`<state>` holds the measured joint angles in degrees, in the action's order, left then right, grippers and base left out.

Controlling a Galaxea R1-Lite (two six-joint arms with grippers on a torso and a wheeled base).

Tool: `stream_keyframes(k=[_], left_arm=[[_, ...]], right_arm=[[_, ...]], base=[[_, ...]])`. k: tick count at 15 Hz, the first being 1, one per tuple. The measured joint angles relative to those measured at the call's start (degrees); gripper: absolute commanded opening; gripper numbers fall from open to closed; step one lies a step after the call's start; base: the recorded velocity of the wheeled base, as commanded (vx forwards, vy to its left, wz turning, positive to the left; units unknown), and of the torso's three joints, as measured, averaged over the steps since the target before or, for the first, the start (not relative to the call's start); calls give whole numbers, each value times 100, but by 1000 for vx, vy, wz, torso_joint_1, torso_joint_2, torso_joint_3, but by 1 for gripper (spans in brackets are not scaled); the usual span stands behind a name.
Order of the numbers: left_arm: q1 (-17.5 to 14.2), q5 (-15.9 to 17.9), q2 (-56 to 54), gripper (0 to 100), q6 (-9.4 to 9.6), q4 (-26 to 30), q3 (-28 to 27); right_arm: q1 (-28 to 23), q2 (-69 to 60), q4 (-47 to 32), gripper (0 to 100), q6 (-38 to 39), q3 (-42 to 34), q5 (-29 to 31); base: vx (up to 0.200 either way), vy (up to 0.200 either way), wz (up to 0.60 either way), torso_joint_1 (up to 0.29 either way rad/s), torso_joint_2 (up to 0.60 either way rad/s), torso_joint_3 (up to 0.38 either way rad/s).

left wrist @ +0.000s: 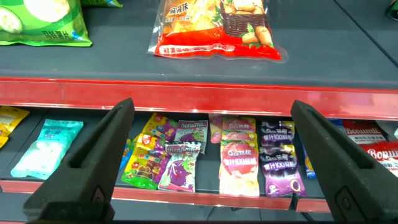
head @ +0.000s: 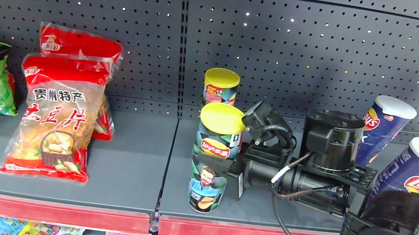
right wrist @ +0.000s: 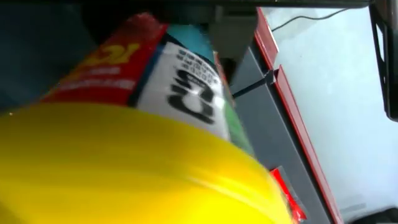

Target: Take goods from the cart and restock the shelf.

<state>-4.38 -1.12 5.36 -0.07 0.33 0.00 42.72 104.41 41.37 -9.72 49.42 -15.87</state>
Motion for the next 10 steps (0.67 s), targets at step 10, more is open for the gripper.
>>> stream_keyframes(k=[10], left_arm=[[0,1,0,100,0,2,0]], right_arm=[[-614,-232,-16,0,-924,-33,-1284]], base=[[0,0,0,0,0,0]])
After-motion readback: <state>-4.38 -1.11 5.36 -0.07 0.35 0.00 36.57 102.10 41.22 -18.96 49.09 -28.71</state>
